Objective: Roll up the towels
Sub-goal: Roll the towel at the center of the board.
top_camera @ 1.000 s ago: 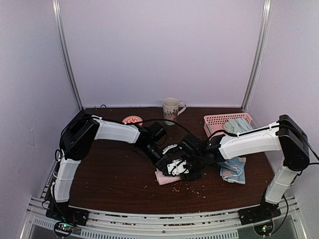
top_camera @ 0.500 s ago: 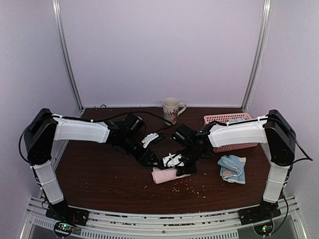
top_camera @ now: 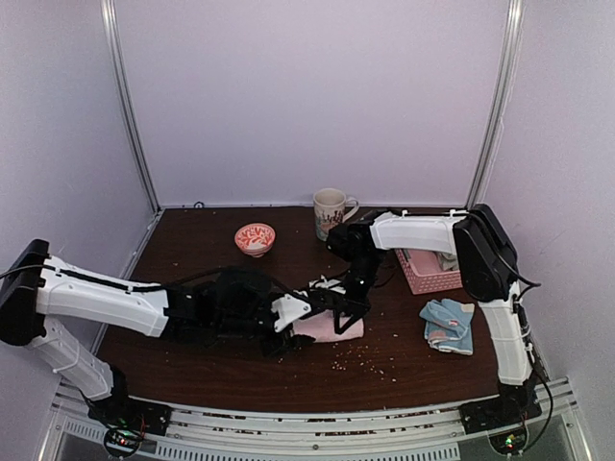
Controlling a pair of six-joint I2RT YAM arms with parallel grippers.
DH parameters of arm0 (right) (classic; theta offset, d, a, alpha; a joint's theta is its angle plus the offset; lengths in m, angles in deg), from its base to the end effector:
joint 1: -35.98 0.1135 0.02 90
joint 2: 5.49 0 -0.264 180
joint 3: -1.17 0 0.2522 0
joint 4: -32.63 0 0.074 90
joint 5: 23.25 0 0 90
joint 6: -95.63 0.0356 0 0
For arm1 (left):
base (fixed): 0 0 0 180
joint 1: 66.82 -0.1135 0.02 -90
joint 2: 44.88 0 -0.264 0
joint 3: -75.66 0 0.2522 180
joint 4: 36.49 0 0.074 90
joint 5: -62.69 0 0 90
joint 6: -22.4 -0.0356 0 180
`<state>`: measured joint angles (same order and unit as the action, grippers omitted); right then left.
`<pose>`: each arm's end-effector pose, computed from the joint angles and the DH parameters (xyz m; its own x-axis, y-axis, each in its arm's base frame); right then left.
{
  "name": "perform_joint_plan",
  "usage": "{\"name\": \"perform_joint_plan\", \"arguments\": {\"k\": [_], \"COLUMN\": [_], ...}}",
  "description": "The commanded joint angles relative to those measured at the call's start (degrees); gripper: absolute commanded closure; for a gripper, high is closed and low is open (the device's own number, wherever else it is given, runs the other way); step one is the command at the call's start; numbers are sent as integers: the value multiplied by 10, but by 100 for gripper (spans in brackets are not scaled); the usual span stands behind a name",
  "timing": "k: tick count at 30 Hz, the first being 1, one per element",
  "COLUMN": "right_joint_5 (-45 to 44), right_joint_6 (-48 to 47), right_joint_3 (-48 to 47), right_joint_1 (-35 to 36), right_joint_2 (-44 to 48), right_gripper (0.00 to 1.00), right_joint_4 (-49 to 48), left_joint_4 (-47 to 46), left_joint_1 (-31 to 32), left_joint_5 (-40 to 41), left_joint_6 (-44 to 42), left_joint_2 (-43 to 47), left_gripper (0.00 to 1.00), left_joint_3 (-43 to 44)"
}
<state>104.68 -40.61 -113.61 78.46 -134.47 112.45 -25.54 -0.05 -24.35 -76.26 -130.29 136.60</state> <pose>0.2975 0.3021 0.1550 -0.1471 -0.9071 -0.3944 -0.8778 -0.0641 0.4747 0.1270 -0.2912 0.2087 -0.0903 0.5916 -0.8011 0.9253 0.3474 0.1523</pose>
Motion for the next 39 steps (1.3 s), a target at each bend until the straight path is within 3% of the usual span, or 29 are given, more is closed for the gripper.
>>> {"name": "perform_joint_plan", "arguments": {"k": [1,12,16,21,26,31,39], "right_joint_5": [-39,-34,-32,-3,40,42,-34], "right_joint_6": [8,16,15,-19,-37,7,196], "right_joint_3": [15,11,14,20,-45,-84,-61], "right_joint_1": [8,7,7,4,-29,-67,-87], "right_joint_2": [-71,-71,-69,-27,39,130,302], "right_gripper": [85,84,83,66,55,51,51], "right_joint_4": [42,36,34,52,114,101,-60], "left_joint_4": [21,34,55,92,135,194,305], "left_joint_1": [11,14,14,14,14,10,-50], "left_joint_5": [109,160,166,156,145,86,-89], "left_joint_6": [-69,-135,-133,-114,-92,-72,-26], "left_joint_2": [-73,-217,-245,-265,-261,-270,-340], "left_gripper": [42,42,49,60,67,68,67], "left_joint_3": [53,130,148,168,170,194,302]}}
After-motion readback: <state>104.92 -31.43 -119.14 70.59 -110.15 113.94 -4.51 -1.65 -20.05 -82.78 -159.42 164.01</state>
